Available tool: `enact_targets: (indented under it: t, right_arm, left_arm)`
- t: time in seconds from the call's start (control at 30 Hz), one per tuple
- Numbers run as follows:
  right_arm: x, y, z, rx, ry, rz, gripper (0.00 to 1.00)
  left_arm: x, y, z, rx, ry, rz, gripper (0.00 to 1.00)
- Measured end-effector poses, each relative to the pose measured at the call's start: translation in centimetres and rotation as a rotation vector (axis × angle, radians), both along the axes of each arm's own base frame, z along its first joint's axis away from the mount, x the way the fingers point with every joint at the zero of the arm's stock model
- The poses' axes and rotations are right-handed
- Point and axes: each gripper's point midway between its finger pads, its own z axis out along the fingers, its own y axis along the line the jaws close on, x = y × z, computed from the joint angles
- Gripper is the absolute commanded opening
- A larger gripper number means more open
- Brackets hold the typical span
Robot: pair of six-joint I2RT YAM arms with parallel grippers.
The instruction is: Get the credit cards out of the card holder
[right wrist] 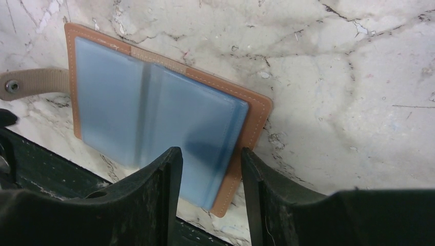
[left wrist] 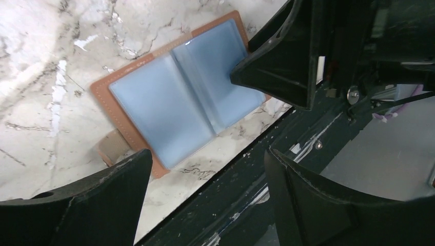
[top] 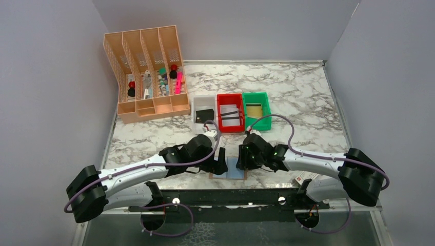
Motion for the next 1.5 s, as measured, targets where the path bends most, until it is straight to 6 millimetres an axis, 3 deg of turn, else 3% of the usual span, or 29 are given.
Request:
enact_targets:
  t: [0.37, 0.57, 0.8, 0.97, 1.2, 1.5]
  right_arm:
    - [0.4, 0.7, -0.1, 0.017, -0.011, 0.007, 0.50]
    - [0.2, 1.0, 0.0, 0.030, -0.005, 0.029, 0.49]
    - [0.0, 1.1, 0.1, 0.056, -0.013, 0.043, 0.49]
    - [-0.1, 2.2, 0.2, 0.106, -0.001, 0.066, 0.48]
    - [0.3, 3.2, 0.1, 0.147, 0.007, 0.062, 0.39]
    - [0.0, 3.6, 0.5, 0.175, 0.013, 0.067, 0.30]
  left_arm:
    - [-1.7, 0.9, -6.1, 0.109, 0.086, 0.072, 0.74]
    - [-1.2, 0.0, -6.1, 0.056, 0.074, 0.103, 0.63]
    - [-0.8, -0.6, -6.4, 0.041, 0.070, 0.124, 0.61]
    - [-0.6, -1.3, -6.4, 0.009, 0.062, 0.125, 0.54]
    - [-0.4, -2.7, -6.5, -0.033, 0.056, 0.120, 0.46]
    - [-0.7, -2.6, -6.7, -0.032, 0.063, 0.118, 0.46]
